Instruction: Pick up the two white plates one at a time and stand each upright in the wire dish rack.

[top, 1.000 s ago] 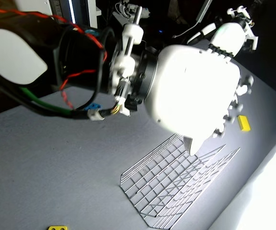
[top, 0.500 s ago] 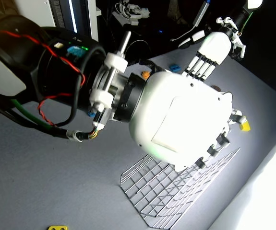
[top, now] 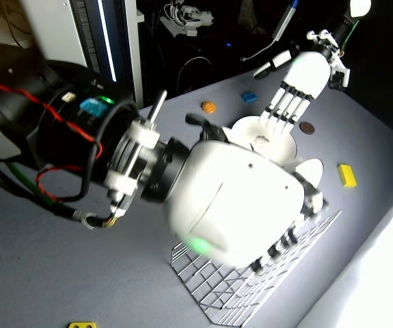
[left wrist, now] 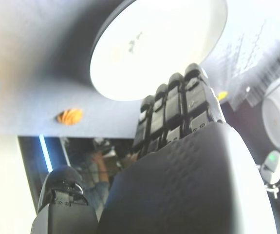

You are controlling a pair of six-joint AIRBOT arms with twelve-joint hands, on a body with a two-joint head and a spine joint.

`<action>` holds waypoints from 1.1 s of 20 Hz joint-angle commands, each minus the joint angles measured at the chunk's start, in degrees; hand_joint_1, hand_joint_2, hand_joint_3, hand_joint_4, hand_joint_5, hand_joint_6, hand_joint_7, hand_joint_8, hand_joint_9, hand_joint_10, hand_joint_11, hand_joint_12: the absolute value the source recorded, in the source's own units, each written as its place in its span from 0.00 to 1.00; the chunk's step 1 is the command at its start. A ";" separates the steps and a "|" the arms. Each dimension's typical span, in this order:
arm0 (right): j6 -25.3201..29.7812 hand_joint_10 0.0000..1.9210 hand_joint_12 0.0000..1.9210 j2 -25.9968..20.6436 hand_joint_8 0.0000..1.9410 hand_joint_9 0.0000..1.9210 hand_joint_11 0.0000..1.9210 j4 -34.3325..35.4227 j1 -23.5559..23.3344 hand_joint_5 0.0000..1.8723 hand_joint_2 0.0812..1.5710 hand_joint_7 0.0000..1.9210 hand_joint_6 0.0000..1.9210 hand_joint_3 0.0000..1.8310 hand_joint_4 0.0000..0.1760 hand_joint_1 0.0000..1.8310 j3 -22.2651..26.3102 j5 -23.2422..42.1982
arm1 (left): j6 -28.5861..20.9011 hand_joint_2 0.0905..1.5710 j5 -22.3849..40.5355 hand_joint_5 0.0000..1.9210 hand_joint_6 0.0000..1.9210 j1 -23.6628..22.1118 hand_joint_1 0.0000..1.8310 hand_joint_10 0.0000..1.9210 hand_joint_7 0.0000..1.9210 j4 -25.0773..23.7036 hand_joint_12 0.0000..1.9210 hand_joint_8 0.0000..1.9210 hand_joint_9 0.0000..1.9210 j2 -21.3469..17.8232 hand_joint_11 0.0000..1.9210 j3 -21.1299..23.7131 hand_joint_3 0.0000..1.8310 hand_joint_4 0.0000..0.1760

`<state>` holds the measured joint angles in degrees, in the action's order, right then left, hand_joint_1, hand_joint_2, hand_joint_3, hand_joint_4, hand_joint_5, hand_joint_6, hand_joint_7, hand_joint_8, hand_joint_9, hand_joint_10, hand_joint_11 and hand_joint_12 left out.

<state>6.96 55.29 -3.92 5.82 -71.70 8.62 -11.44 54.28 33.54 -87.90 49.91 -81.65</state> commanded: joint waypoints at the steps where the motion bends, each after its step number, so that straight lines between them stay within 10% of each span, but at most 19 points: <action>1: 2.04 0.54 0.58 -0.48 0.46 0.54 0.45 0.23 -0.16 0.48 0.68 0.52 0.55 0.00 0.00 0.75 -0.32 9.69 | -0.25 0.63 1.58 0.03 0.00 0.48 0.00 0.00 0.03 3.85 0.00 0.01 0.02 0.23 0.01 -0.81 0.00 0.00; 22: 15.73 0.54 0.58 2.75 0.47 0.53 0.45 -23.31 6.20 0.50 0.68 0.51 0.54 0.00 0.00 0.75 -9.46 21.93 | -0.37 0.63 0.57 0.03 0.00 3.54 0.00 0.00 0.03 5.20 0.01 0.00 0.02 2.97 0.01 -6.87 0.00 0.00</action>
<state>22.94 58.33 -28.58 12.53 -81.25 24.18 -11.70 53.15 37.32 -86.06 52.97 -88.23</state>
